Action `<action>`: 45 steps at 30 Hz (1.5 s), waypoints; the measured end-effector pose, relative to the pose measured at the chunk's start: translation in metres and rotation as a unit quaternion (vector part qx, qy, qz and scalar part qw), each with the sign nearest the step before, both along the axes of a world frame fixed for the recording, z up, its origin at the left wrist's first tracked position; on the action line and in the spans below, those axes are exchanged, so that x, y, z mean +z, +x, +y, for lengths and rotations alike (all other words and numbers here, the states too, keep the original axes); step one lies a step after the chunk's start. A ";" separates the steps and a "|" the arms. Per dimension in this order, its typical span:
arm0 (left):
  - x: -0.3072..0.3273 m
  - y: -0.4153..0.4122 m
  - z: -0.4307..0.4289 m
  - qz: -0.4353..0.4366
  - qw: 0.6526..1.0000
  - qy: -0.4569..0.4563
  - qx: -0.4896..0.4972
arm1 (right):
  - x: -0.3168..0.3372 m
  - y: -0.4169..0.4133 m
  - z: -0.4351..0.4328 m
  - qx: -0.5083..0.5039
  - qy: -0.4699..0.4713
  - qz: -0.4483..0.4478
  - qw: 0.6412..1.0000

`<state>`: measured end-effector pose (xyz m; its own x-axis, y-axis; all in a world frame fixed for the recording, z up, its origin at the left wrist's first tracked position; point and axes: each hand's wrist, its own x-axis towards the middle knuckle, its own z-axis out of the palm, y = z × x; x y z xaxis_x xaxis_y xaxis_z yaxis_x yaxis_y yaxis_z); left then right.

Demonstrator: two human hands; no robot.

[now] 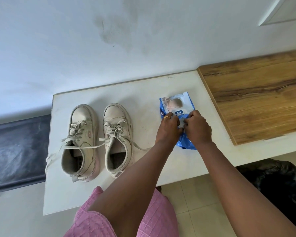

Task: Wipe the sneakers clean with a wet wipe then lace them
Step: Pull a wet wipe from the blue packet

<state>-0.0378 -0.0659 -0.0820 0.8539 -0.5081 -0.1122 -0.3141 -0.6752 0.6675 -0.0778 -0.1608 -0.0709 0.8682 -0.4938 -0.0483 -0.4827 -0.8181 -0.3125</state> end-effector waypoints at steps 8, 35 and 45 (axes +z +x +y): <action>0.001 0.002 -0.001 -0.010 1.000 0.013 -0.006 | 0.004 -0.002 0.000 0.053 -0.049 0.023 0.997; 0.046 -0.006 0.002 0.221 0.922 -0.235 0.214 | 0.025 -0.006 -0.009 -0.245 0.653 -0.284 0.658; 0.072 -0.007 0.065 0.303 0.839 -0.380 0.245 | 0.066 -0.019 0.046 -0.195 0.678 -0.172 0.687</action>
<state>-0.0448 -0.0013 -0.0100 0.8841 -0.2340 -0.4045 0.4299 0.0680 0.9003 -0.0972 -0.1144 -0.0044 0.7577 -0.3949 -0.5195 -0.2897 0.5097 -0.8101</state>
